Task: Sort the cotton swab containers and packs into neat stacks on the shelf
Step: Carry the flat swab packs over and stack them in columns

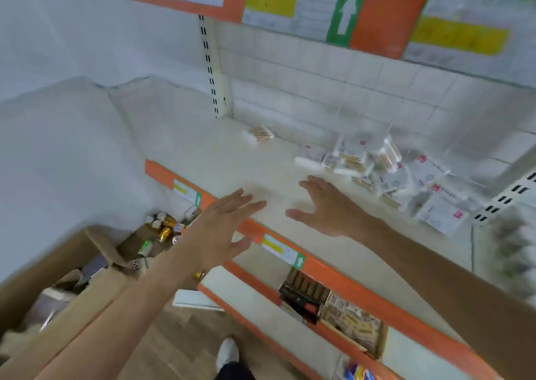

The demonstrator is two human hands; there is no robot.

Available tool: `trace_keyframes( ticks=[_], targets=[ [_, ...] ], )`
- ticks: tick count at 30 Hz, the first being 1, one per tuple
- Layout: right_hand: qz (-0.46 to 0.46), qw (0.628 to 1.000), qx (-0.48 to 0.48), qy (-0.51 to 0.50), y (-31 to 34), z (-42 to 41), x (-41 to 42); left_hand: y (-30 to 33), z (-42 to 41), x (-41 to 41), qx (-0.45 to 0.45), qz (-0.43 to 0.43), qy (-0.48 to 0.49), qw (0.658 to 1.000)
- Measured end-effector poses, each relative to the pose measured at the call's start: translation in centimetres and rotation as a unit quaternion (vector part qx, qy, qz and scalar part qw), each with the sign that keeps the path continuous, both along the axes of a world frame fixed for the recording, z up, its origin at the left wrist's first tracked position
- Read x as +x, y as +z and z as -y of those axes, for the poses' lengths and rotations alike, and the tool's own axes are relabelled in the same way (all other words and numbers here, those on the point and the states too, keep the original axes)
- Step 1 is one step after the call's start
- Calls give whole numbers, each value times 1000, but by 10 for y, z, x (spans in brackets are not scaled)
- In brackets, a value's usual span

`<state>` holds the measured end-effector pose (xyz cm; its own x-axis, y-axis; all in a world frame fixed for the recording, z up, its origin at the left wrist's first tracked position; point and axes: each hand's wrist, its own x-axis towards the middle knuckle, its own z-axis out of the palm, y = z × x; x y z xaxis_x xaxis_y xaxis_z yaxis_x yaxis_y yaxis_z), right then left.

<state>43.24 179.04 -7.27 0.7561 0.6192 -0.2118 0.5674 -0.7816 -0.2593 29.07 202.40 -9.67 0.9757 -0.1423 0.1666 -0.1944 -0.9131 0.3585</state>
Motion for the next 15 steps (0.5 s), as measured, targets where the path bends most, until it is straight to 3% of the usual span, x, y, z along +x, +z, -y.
trace_keyframes(
  ticks=[7,11,15],
  targets=[
    [56,989,-62,-121,-6,-77,87,8,-76,85,16,-27,-67,997],
    [24,975,-137,-174,-25,-85,103,0,-86,115,17,-22,-113,993],
    [10,973,-117,-198,-33,-96,91,-9,-100,145,9,-18,-139,990]
  ],
)
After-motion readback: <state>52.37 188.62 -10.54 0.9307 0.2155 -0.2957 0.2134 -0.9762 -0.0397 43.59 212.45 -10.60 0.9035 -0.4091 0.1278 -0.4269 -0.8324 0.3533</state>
